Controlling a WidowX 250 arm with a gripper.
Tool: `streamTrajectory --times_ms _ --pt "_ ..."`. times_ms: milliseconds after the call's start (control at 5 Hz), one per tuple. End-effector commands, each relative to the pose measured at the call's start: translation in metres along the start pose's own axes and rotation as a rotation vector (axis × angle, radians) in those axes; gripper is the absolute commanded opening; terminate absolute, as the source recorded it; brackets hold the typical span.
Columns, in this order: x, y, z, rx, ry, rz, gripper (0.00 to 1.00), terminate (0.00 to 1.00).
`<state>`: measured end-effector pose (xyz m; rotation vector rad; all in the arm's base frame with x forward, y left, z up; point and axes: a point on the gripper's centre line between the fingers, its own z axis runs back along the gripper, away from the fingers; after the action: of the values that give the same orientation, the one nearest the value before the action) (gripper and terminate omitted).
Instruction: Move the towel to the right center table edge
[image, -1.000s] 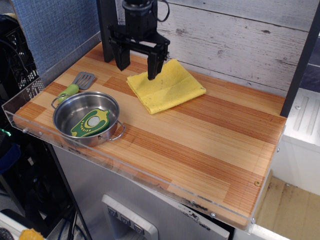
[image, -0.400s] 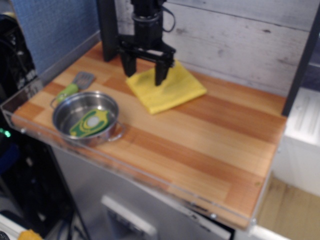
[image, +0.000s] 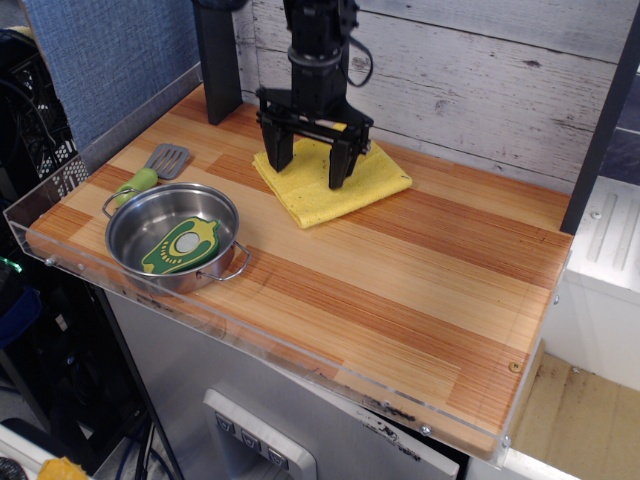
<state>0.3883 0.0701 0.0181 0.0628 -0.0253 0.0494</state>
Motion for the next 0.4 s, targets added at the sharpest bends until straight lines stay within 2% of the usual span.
streamTrajectory --times_ms 0,200 --pt "0.001 -0.005 0.007 -0.020 -0.101 -0.033 1.00 0.00" --pt "-0.007 -0.011 -0.004 -0.037 -0.078 -0.036 1.00 0.00"
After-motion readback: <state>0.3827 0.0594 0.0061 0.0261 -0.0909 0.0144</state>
